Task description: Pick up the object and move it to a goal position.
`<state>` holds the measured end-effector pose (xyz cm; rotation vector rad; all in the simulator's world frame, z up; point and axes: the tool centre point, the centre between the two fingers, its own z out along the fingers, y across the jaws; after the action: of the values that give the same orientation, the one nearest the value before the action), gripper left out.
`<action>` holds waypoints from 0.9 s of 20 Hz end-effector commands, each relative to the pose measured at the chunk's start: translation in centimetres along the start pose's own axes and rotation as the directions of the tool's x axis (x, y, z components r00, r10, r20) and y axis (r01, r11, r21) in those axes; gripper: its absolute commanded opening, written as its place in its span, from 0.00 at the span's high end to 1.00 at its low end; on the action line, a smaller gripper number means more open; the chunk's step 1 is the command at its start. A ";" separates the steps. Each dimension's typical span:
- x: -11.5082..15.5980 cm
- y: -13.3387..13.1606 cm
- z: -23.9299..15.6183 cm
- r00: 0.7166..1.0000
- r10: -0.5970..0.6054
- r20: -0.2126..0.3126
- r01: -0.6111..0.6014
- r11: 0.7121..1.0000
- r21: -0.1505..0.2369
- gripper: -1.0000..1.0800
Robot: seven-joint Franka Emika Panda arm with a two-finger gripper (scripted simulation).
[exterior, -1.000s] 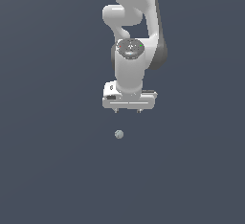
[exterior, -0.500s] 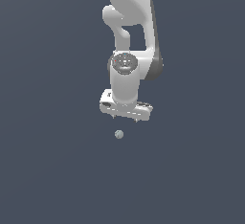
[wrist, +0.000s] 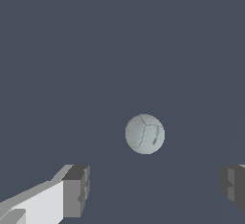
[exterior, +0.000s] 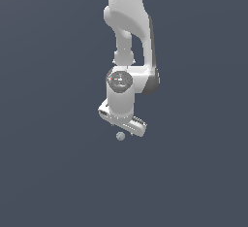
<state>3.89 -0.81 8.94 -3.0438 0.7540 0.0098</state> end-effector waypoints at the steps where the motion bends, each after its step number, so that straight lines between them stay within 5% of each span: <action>1: 0.5 0.1 0.7 0.999 0.045 -0.003 -0.045 0.999 -0.001 0.04; 18: 1.0 0.4 3.5 0.994 0.107 -0.007 -0.107 0.994 -0.003 0.04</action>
<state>4.62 -1.63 6.05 -3.0043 0.9168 -0.0009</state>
